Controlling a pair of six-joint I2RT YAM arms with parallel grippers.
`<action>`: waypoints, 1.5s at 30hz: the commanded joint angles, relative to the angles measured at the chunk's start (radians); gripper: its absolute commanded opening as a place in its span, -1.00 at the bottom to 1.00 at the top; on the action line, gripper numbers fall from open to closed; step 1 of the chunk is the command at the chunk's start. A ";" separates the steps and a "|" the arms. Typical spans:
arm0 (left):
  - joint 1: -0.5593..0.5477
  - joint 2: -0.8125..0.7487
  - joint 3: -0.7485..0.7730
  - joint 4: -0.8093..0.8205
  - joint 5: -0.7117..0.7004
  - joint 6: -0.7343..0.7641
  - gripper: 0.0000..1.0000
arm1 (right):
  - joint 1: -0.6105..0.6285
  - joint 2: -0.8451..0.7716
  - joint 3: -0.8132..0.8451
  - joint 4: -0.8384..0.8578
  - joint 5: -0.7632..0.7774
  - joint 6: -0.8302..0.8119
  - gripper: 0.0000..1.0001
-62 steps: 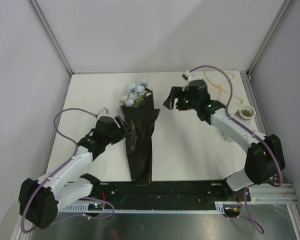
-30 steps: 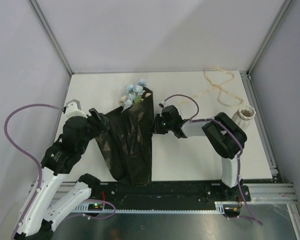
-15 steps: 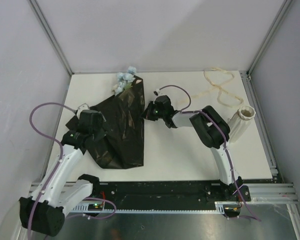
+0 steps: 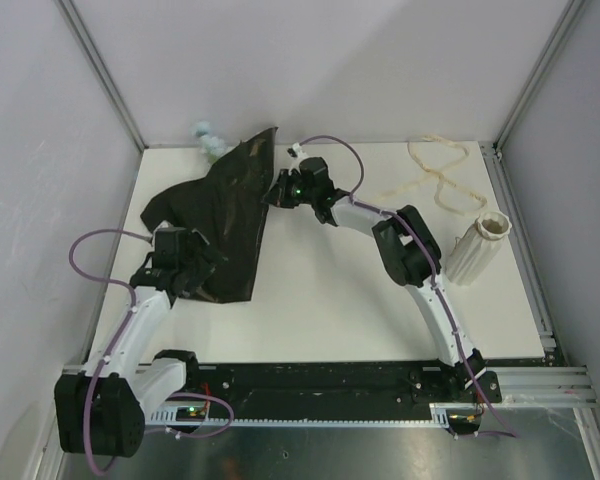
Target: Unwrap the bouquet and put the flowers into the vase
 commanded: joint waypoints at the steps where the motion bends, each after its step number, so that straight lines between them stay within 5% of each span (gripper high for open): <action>1: 0.013 0.013 0.008 0.138 -0.027 -0.064 0.81 | -0.015 0.024 0.077 -0.059 -0.047 -0.055 -0.77; 8: 0.067 0.117 0.079 0.142 -0.113 -0.057 0.80 | -0.051 -0.081 -0.006 -0.071 -0.057 -0.063 0.10; 13: 0.102 0.178 0.113 0.143 -0.185 -0.039 0.81 | -0.074 -0.235 -0.194 0.003 -0.055 -0.077 0.34; 28: 0.110 0.408 0.142 0.459 0.011 0.015 0.60 | -0.062 -0.628 -0.495 -0.018 -0.034 -0.162 0.37; 37: 0.087 0.508 0.152 0.595 0.205 0.019 0.12 | -0.079 -0.768 -0.560 -0.056 -0.026 -0.181 0.37; 41: 0.029 0.475 0.157 0.605 0.242 0.024 -0.04 | -0.098 -0.807 -0.586 -0.059 -0.018 -0.179 0.37; 45: -0.107 0.405 0.179 0.602 0.226 0.069 0.00 | -0.117 -0.832 -0.595 -0.081 -0.010 -0.192 0.37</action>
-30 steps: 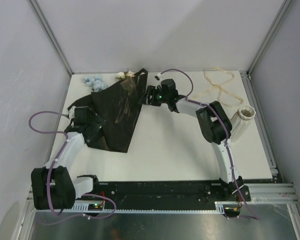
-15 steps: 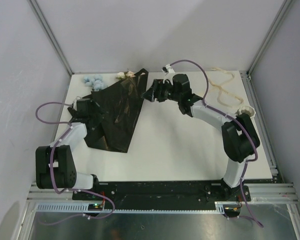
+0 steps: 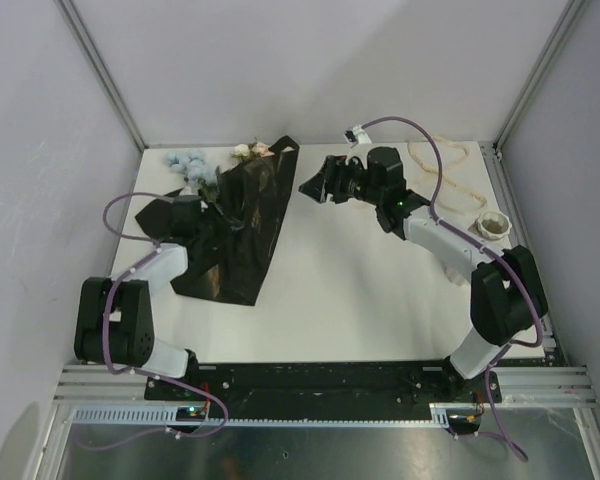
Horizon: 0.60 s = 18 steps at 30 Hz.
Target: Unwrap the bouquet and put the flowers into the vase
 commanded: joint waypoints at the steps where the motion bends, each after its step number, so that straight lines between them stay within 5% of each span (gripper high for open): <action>1: -0.142 -0.092 0.049 0.047 0.041 0.067 0.02 | -0.025 -0.065 -0.012 -0.011 0.019 -0.020 0.37; 13: -0.243 -0.097 0.098 0.004 0.097 0.067 0.20 | -0.047 -0.132 -0.068 0.004 0.042 0.019 0.36; 18: -0.214 -0.177 0.186 -0.260 -0.179 0.149 0.48 | -0.033 -0.133 -0.069 -0.007 0.052 0.015 0.36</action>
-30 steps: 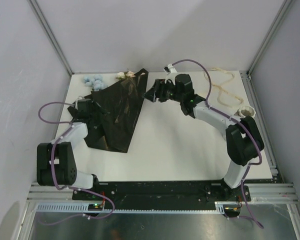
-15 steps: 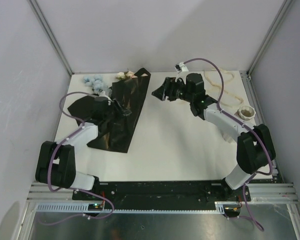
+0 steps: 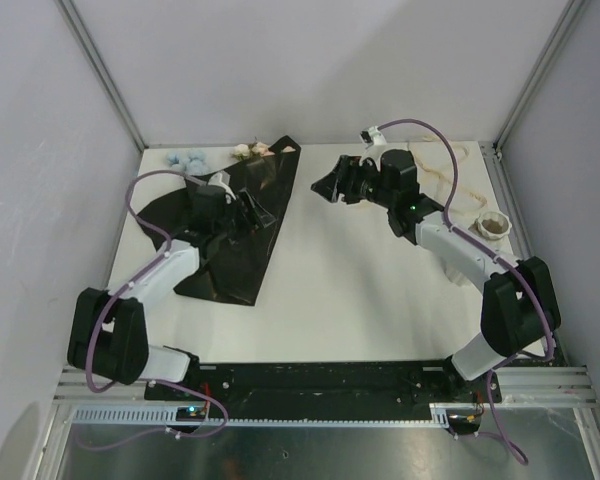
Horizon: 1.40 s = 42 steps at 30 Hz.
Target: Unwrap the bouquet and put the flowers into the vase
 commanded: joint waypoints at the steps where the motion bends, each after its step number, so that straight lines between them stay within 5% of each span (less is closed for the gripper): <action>1: 0.045 -0.117 0.104 -0.235 -0.261 0.090 0.52 | 0.014 -0.044 0.004 0.004 0.016 0.004 0.36; 9: 0.394 -0.166 0.008 -0.294 -0.238 0.038 0.59 | 0.030 -0.053 -0.011 0.041 0.004 0.006 0.35; 14: 0.417 -0.127 -0.018 -0.148 -0.094 0.037 0.59 | 0.034 -0.039 -0.015 0.056 -0.017 0.013 0.35; 24: 0.419 0.021 -0.079 0.056 -0.032 -0.001 0.50 | 0.028 -0.063 -0.043 0.060 -0.039 0.001 0.35; 27: 0.416 0.049 -0.098 0.113 0.001 -0.015 0.31 | 0.023 -0.077 -0.051 0.061 -0.034 0.002 0.34; 34: 0.376 -0.009 -0.103 0.144 0.062 -0.046 -0.87 | 0.019 -0.086 -0.055 0.035 0.007 0.003 0.31; 42: 0.088 -0.075 -0.069 0.148 0.030 -0.062 -1.00 | -0.029 -0.180 -0.109 0.021 0.084 0.002 0.30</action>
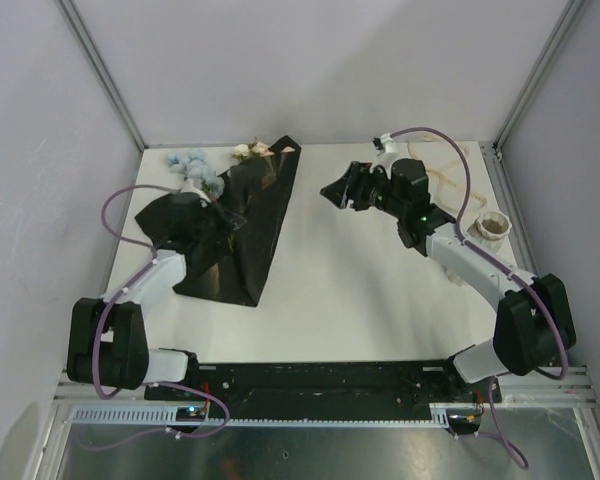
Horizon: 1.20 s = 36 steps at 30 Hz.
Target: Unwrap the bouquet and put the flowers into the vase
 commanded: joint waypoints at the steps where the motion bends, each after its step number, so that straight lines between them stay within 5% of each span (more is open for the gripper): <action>1: -0.162 -0.020 0.043 0.042 0.006 -0.019 -1.00 | -0.034 -0.094 -0.022 0.011 0.055 -0.011 0.30; 5: -0.287 0.046 0.092 0.048 -0.002 -0.021 -0.94 | -0.043 -0.110 -0.033 -0.005 0.056 -0.010 0.31; 19: -0.375 0.130 0.138 0.037 0.071 -0.005 0.04 | -0.009 -0.146 -0.036 0.020 0.056 0.021 0.30; 36: -0.520 0.144 0.057 0.039 -0.005 0.020 0.15 | 0.017 -0.004 -0.013 0.044 0.100 0.041 0.35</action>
